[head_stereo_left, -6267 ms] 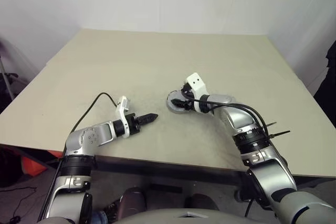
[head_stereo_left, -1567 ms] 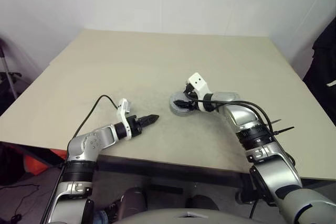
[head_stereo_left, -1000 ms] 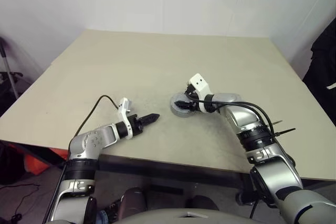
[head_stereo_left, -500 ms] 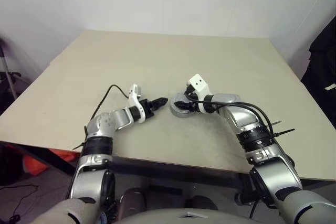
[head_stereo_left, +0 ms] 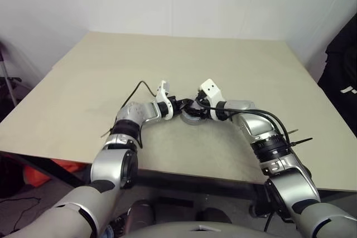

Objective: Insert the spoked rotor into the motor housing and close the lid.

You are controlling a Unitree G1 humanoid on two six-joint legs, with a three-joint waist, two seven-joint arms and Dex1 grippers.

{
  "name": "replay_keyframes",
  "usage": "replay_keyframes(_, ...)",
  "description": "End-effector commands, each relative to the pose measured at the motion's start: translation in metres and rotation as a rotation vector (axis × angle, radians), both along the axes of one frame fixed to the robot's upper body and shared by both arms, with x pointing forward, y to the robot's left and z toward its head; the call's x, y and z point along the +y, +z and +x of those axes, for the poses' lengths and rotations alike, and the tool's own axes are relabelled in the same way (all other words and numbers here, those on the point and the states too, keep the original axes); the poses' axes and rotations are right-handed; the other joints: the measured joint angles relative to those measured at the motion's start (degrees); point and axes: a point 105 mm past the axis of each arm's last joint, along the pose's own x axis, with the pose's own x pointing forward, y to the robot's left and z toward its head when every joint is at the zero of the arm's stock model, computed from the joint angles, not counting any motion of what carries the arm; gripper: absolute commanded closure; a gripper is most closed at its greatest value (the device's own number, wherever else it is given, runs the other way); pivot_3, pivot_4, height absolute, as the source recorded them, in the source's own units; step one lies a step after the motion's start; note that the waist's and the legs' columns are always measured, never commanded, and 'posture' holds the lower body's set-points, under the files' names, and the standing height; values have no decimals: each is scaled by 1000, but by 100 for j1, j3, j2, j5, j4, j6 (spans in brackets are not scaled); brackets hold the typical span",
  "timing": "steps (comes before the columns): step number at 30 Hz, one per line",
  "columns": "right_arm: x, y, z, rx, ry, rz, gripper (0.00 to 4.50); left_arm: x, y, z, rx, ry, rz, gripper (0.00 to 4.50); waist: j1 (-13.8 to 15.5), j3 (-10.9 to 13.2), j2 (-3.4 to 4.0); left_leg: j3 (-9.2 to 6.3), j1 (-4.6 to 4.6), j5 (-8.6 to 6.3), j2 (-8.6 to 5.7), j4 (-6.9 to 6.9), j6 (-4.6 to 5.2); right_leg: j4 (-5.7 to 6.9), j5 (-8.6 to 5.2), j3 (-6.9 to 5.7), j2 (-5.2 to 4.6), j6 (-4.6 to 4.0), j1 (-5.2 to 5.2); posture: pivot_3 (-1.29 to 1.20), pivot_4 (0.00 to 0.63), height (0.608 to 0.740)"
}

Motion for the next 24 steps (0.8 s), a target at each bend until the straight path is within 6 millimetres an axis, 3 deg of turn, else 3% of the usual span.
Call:
replay_keyframes(1,-26,-35,-8,130,-113,-71,1502,1,-35,-24,109,-61,78,4449,5,-3,-1,0,17,-1,-4,-9,1,-6,-3,0,-2,-1,15,0,0,740)
replay_keyframes(5,-31,-31,-5,118,-127,-74,1502,9,-35,-26,109,-46,62,4449,16,-8,4,1,79,-1,-8,-53,1,-62,-29,-4,-7,37,78,0,0,740)
replay_keyframes(11,-30,-26,-2,109,-128,-70,1502,7,-28,-28,87,-60,31,4449,18,-8,3,0,80,-2,-21,-60,2,-90,-30,-2,-18,40,96,0,0,740)
replay_keyframes(14,-32,-23,-3,107,-124,-67,1502,8,-11,-27,33,-58,-59,4449,21,-6,3,0,74,-2,-20,-60,1,-91,-31,-3,-18,42,90,0,0,740)
replay_keyframes(18,-28,-12,-8,87,-88,-43,1502,33,20,-22,-64,6,-223,4449,35,9,11,0,32,-1,-24,-60,1,-91,-22,-2,-18,28,54,0,0,740)
replay_keyframes(24,-24,-21,-19,106,-45,-73,1502,59,16,-21,-62,70,-205,4449,33,10,12,0,-44,1,-21,-60,-2,-90,-3,-9,-11,1,-12,0,0,740)
